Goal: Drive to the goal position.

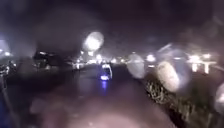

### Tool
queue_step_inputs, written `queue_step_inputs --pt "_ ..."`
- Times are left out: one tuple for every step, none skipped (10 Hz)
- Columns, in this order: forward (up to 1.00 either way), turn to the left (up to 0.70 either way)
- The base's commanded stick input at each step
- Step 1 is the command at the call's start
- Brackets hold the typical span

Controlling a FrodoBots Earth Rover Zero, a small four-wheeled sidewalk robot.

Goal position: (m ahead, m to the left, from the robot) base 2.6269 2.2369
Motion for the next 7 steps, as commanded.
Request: queue_step_inputs --pt "0.5 0.05" --pt "0.5 0.03" --pt "0.5 -0.1" --pt "0.5 -0.24" --pt "0.5 -0.37" --pt "0.5 -0.47" --pt "0.5 0.12"
